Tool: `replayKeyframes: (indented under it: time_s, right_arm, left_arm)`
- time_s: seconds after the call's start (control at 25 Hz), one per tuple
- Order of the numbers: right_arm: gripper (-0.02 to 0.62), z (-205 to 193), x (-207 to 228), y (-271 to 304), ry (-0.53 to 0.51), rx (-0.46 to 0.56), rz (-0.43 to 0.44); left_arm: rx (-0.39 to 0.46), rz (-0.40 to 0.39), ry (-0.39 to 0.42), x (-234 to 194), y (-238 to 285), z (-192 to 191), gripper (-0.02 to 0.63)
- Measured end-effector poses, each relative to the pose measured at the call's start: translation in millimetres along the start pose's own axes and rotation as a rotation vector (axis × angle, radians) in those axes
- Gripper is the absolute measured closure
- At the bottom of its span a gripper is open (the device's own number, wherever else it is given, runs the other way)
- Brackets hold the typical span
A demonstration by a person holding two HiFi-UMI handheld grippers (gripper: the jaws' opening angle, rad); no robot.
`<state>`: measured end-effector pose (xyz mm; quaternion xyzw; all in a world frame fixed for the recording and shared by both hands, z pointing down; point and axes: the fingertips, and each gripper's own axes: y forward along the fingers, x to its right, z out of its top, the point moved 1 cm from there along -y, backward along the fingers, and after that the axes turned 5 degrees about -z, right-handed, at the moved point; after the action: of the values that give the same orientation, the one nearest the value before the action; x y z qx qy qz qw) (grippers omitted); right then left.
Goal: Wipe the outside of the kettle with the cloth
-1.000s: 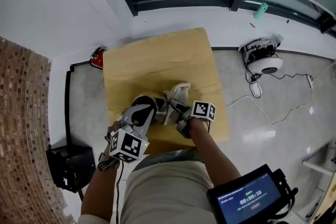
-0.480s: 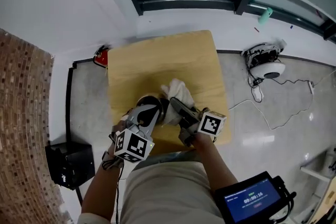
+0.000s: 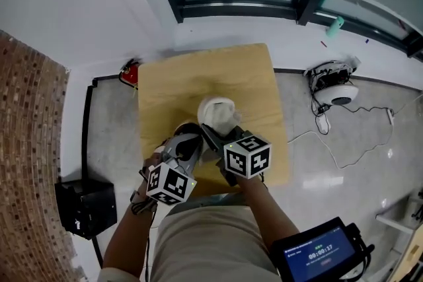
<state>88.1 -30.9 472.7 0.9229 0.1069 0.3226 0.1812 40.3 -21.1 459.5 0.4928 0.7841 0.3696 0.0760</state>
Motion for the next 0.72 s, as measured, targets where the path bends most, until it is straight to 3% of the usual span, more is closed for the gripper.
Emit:
replayKeyframes:
  time_s: [0.08,0.12,0.28,0.36,0.44,0.48,0.56,0.64,0.72]
  right_arm:
    - [0.515,-3,-6,-3,-0.112,-0.038,0.01]
    - [0.515,-1,0,-5,-0.114,-0.015,-0.015]
    - [0.515,-3,25,-40,-0.018,0.219,-0.219]
    - [0.515,-51,44,-48,0.032,0.161,-0.324]
    - [0.515,-98,45,-35,0.187,0.021,-0.274]
    - [0.515,-98,32,-31,0.223,0.023,-0.216]
    - [0.515,-67,6,-28,0.17,0.14,-0.135]
    - [0.515,-58,14,-21,0.19,0.194,-0.13]
    - [0.516,-94,56,-10,0.367,0.102,-0.189]
  left_arm:
    - [0.003,-0.001,0.004,1,-2,-1,0.612]
    - [0.002,0.002,0.008,0,-2,-1,0.614]
    - [-0.006,0.0,-0.008,-5,1,6,0.612]
    - [-0.004,-0.004,-0.011,-4,0,6,0.612]
    - [-0.003,-0.001,-0.009,-3,-5,4,0.612]
    - [-0.003,0.003,-0.006,-4,-8,4,0.614]
    - [-0.002,0.01,-0.001,-10,-12,5,0.613]
    - [-0.004,0.01,0.002,-12,-12,3,0.612]
    - [-0.006,0.007,0.002,-6,-8,1,0.614]
